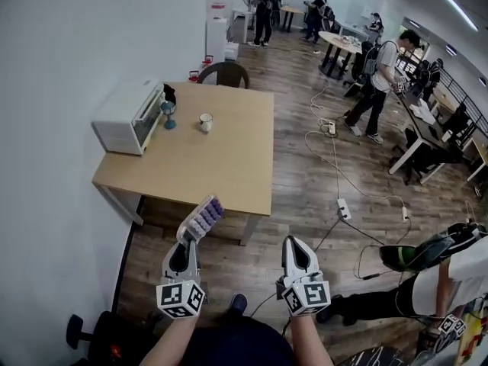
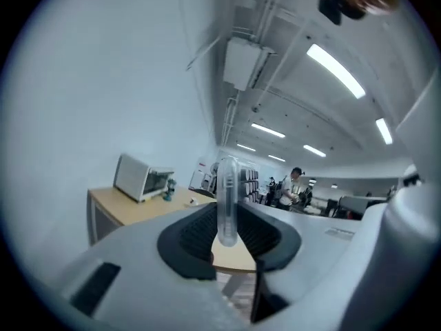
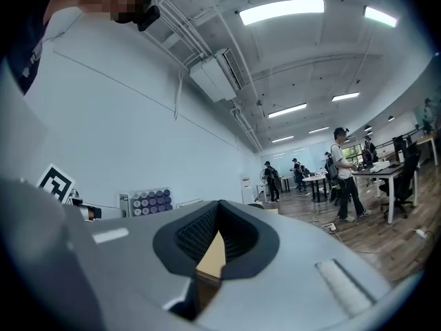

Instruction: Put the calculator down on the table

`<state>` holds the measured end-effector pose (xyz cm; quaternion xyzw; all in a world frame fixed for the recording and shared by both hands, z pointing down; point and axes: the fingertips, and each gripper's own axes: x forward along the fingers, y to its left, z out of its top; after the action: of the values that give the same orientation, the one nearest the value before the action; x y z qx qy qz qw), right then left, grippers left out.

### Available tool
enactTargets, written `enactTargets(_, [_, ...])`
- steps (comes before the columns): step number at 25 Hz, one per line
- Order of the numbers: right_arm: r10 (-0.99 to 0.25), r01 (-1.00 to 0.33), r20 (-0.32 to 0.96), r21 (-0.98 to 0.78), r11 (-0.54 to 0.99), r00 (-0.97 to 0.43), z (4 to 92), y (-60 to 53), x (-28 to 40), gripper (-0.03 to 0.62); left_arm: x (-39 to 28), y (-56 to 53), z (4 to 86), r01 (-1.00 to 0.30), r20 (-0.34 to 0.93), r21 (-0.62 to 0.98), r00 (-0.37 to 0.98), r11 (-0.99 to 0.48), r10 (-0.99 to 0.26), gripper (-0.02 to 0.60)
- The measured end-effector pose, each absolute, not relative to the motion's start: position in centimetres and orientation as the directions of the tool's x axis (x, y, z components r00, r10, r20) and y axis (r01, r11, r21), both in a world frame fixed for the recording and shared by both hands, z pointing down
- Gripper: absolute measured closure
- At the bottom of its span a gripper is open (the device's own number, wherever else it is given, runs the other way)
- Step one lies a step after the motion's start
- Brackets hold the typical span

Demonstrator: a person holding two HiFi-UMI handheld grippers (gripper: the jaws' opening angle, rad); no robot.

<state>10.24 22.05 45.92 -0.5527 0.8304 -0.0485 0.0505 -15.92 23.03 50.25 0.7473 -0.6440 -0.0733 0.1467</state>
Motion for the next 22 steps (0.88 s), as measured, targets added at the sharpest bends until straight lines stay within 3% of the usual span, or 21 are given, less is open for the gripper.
enactTargets(3, [-0.910,-0.899,-0.032,-0.143,0.413,-0.413,46.0,19.5,11.3,0.582,-14.1,20.7,49.0,-0.981,0.063,0.161,0.115,-0.104,-0.991,0.495])
enactTargets(7, [-0.903,-0.890,-0.027,-0.154,0.428,-0.430,46.3,16.4,12.7,0.582,-12.4,17.8,49.1,-0.983,0.080,0.159,0.105,-0.091,-0.991,0.495])
enactTargets(13, [-0.899,-0.884,-0.011,-0.178,0.432,-0.437,47.7,13.6,13.8,0.582,-11.3,15.2,49.6,-0.998,0.109,0.025,0.062,-0.060,-0.992,0.495])
enactTargets(22, [-0.903,-0.889,-0.015,-0.169,0.426,-0.430,47.9,8.6,15.1,0.582,-10.8,9.6,49.8,-0.998,0.112,0.020,0.057,-0.055,-0.992,0.495])
